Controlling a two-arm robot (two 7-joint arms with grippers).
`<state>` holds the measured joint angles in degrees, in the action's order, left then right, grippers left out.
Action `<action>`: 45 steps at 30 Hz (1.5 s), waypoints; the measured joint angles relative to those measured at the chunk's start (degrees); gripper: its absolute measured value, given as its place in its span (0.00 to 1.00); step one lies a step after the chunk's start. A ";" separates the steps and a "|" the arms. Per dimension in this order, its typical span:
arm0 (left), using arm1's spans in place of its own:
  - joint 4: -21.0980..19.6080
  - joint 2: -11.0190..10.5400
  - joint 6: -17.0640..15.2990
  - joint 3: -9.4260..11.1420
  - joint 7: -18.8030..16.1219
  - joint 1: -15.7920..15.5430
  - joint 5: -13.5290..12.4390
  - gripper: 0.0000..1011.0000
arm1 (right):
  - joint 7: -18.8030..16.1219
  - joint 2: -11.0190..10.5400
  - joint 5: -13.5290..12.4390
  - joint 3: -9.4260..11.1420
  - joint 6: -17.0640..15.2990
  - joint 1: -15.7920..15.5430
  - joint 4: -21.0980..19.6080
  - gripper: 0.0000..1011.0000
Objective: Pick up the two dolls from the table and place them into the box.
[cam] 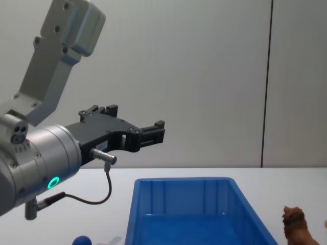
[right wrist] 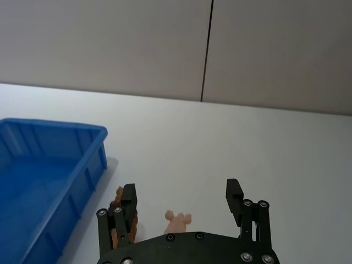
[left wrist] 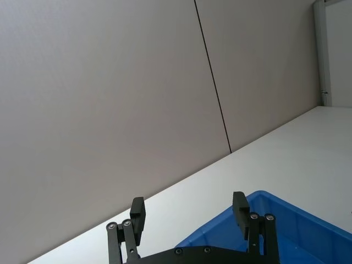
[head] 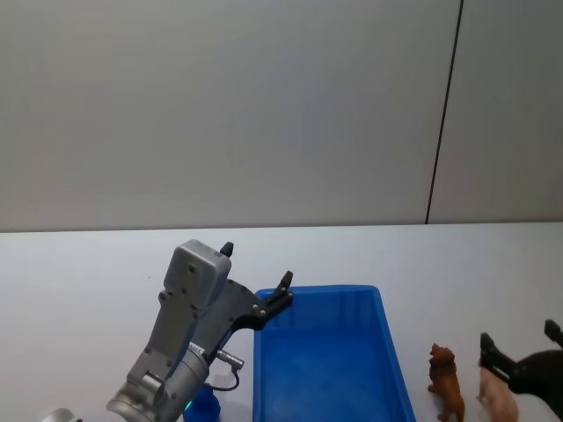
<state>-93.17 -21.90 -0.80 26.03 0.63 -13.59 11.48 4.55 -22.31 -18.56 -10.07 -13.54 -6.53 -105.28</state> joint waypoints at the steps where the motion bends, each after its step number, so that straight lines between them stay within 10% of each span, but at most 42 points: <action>1: 0.00 0.00 0.00 0.00 0.00 0.00 0.00 0.99 | 0.15 -0.05 -0.02 0.03 -0.24 -0.19 -0.07 0.99; 26: 0.00 0.00 0.00 0.00 0.00 0.00 0.00 0.99 | -0.85 0.30 0.69 -0.02 -4.20 -2.26 3.65 0.99; 45: 0.00 0.00 0.00 0.00 0.00 0.00 0.00 0.99 | -4.64 1.34 2.41 -0.36 -1.90 -0.61 8.29 0.45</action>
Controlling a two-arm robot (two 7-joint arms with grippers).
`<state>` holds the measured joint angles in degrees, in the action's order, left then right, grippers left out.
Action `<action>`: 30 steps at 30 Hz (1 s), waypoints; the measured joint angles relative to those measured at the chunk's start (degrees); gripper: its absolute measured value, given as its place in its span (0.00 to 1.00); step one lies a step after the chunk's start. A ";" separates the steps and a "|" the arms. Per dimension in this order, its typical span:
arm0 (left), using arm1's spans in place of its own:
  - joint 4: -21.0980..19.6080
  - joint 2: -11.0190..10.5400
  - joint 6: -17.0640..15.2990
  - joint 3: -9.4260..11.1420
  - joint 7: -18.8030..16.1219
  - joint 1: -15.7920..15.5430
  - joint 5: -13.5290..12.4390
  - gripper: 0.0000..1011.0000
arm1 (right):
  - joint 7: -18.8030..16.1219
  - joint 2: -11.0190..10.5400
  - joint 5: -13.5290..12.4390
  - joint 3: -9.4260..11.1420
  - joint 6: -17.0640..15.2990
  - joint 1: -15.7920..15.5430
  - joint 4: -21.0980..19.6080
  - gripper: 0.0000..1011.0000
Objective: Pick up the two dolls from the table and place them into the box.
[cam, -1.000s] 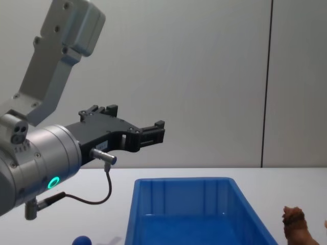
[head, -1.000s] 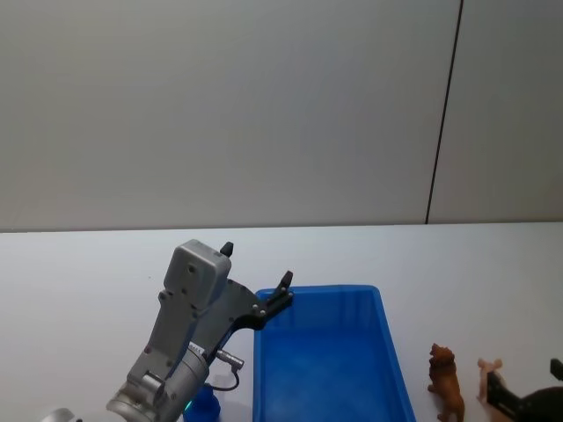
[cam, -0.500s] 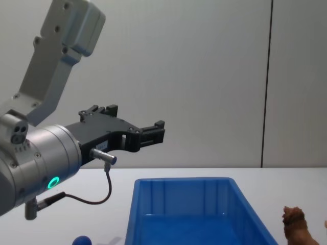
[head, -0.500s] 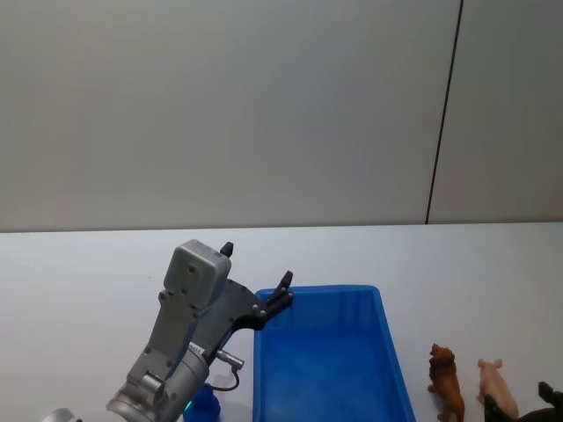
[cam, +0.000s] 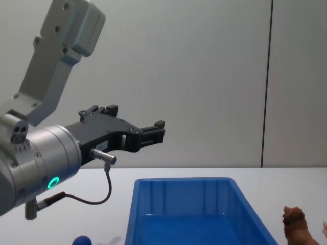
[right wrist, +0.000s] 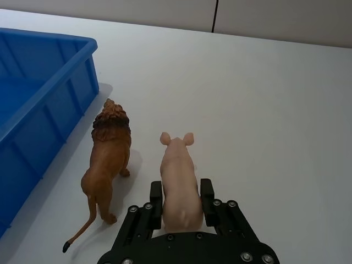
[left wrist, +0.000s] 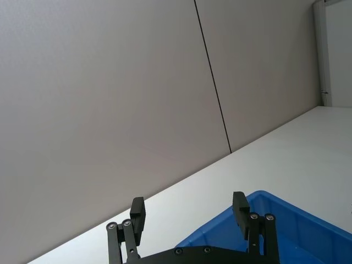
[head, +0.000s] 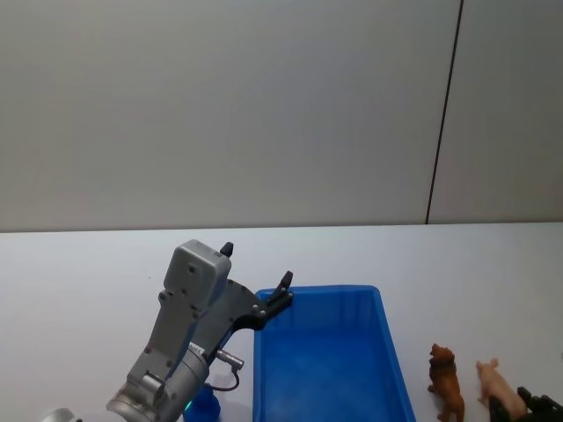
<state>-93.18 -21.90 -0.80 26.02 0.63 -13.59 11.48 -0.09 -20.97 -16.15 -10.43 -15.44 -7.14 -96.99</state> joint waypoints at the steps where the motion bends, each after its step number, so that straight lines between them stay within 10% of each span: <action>1: 0.00 0.00 0.00 0.00 0.00 0.00 0.00 0.99 | -0.08 0.04 0.05 0.00 0.11 0.04 0.10 0.41; 30: 0.00 0.00 0.00 0.00 0.00 0.00 0.00 0.99 | -4.70 0.01 1.47 0.58 6.84 0.79 -5.24 0.36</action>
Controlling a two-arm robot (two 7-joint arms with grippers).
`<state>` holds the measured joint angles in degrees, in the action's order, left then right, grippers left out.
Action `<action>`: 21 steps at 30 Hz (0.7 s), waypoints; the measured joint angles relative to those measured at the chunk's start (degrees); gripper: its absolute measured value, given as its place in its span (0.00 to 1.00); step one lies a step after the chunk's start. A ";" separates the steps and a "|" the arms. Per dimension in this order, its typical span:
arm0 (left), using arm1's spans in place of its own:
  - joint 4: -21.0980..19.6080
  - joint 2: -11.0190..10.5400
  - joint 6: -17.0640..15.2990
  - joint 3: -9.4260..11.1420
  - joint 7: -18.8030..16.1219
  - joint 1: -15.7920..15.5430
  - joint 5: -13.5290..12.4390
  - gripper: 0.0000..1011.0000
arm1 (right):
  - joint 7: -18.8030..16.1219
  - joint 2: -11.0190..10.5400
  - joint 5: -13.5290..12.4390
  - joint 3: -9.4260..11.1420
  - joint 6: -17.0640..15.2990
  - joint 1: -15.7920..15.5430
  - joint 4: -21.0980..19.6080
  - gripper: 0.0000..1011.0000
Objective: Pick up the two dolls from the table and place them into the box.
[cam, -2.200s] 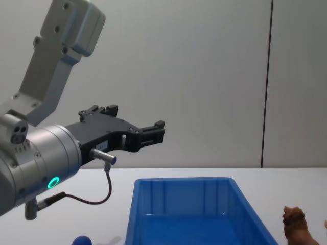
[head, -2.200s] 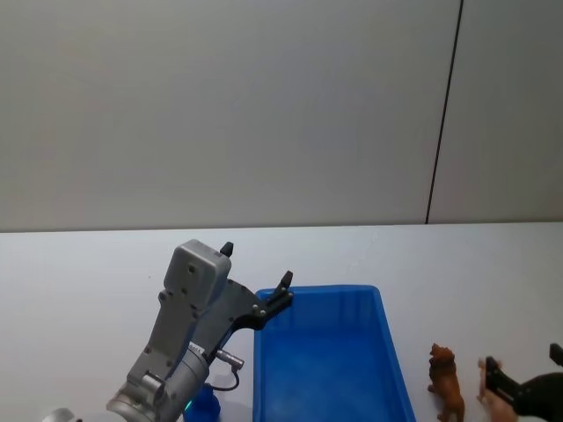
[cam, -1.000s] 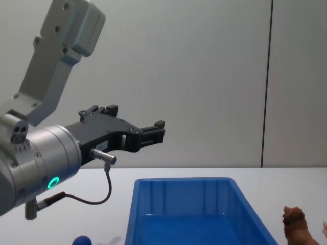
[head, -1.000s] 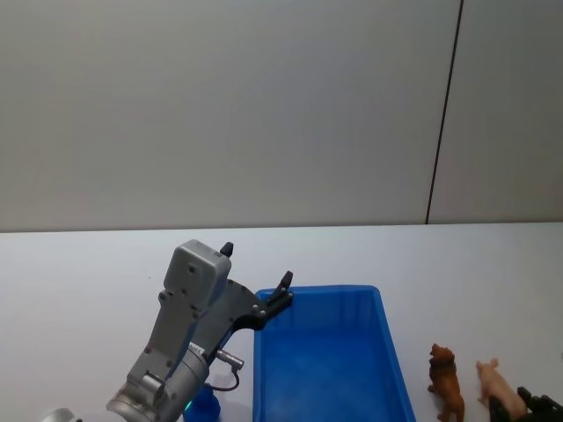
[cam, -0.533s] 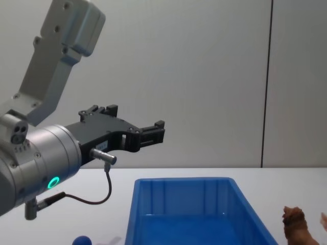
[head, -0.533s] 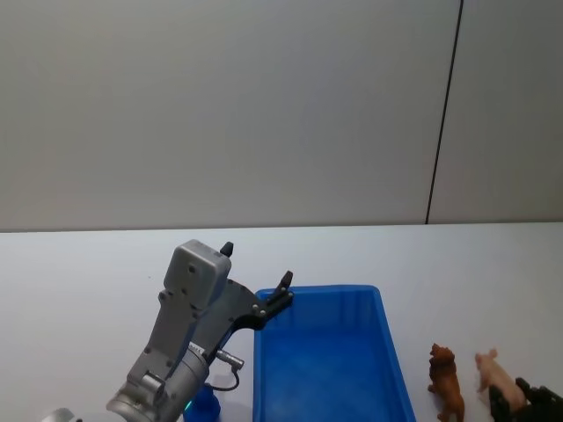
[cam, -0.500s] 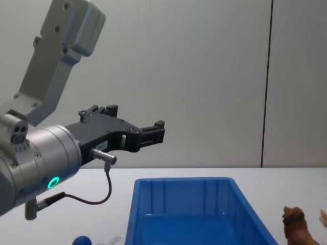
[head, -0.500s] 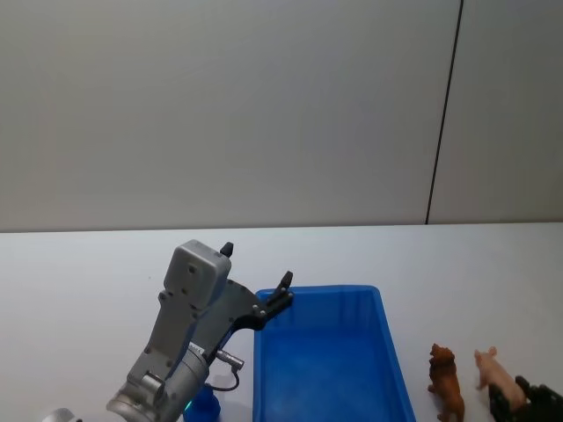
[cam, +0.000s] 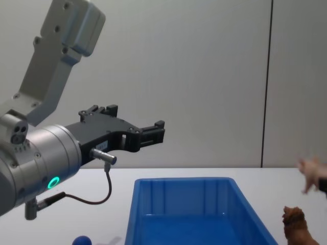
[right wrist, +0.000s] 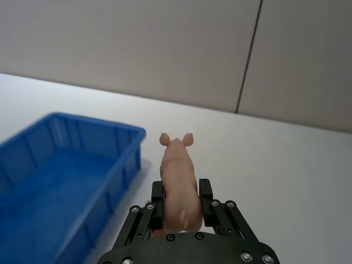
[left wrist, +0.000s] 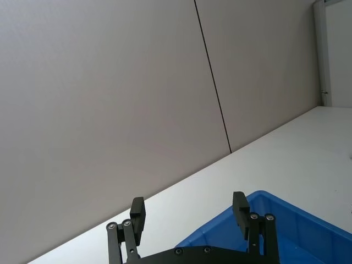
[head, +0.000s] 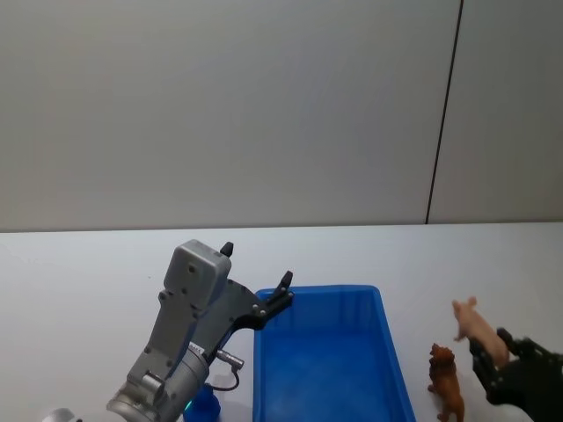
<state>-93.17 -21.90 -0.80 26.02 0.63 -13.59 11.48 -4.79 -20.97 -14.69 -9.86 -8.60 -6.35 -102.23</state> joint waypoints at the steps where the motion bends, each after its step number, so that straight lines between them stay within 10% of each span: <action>1: 0.00 0.00 0.00 0.00 0.00 0.00 0.00 0.99 | -0.37 0.03 0.02 -0.02 0.19 0.12 -0.23 0.36; 21: 0.00 0.00 0.00 0.00 0.00 0.00 0.00 0.99 | -13.20 4.75 2.40 -3.60 1.42 7.25 1.02 0.36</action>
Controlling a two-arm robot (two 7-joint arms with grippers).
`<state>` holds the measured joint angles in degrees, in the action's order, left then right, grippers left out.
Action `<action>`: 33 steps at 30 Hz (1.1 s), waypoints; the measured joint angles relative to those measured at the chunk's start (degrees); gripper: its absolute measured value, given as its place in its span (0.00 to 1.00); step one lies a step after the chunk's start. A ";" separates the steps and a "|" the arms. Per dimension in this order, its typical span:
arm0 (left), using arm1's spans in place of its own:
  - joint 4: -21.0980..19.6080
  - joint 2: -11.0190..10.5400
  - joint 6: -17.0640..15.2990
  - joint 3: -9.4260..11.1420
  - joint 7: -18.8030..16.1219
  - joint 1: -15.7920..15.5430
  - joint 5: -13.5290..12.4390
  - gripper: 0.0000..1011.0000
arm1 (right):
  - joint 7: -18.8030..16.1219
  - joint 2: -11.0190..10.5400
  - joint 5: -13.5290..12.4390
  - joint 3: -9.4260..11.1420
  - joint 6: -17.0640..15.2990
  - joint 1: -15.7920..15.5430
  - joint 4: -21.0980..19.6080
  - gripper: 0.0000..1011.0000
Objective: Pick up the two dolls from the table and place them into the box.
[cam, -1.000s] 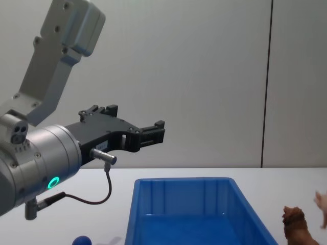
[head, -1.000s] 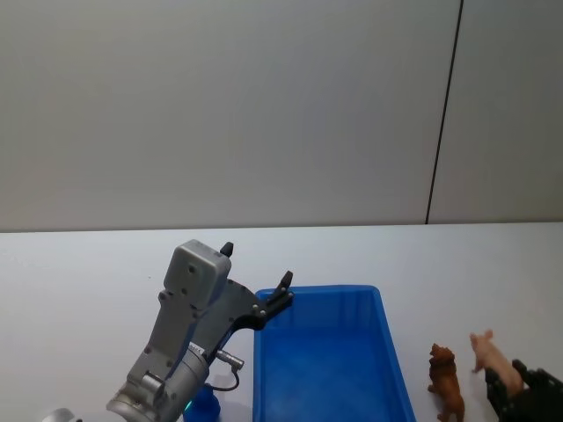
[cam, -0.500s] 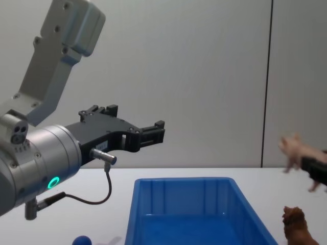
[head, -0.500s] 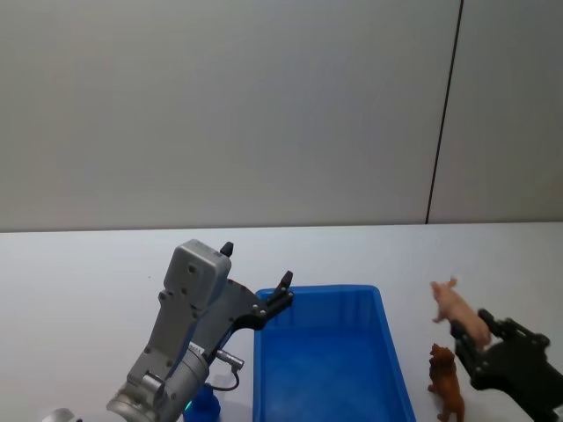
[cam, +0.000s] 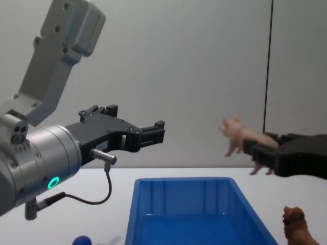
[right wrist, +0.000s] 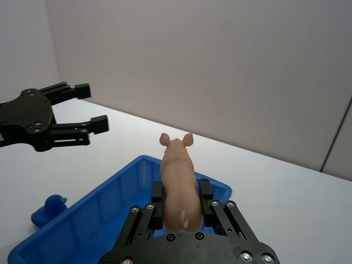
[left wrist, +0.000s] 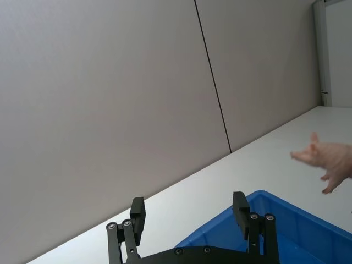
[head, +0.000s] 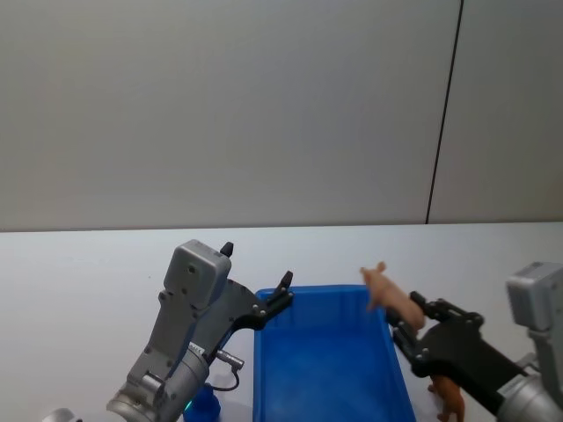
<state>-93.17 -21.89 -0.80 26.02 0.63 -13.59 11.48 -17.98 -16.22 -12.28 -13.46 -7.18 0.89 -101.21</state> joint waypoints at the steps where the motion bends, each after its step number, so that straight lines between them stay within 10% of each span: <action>1: 0.00 0.00 0.00 0.00 0.00 0.00 0.00 0.99 | -0.68 0.43 0.33 -0.31 -0.14 0.54 0.62 0.37; 22: 0.00 0.00 0.00 0.00 0.00 0.00 0.00 0.99 | -2.39 2.97 2.90 -2.16 -2.23 3.90 5.70 0.95; 33: 0.00 0.00 0.00 0.00 0.00 0.00 0.00 0.99 | 1.82 2.15 2.39 -1.46 -2.52 2.57 4.29 0.99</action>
<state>-93.18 -21.89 -0.80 26.03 0.63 -13.59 11.48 -16.16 -14.06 -9.89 -14.92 -9.70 3.47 -96.92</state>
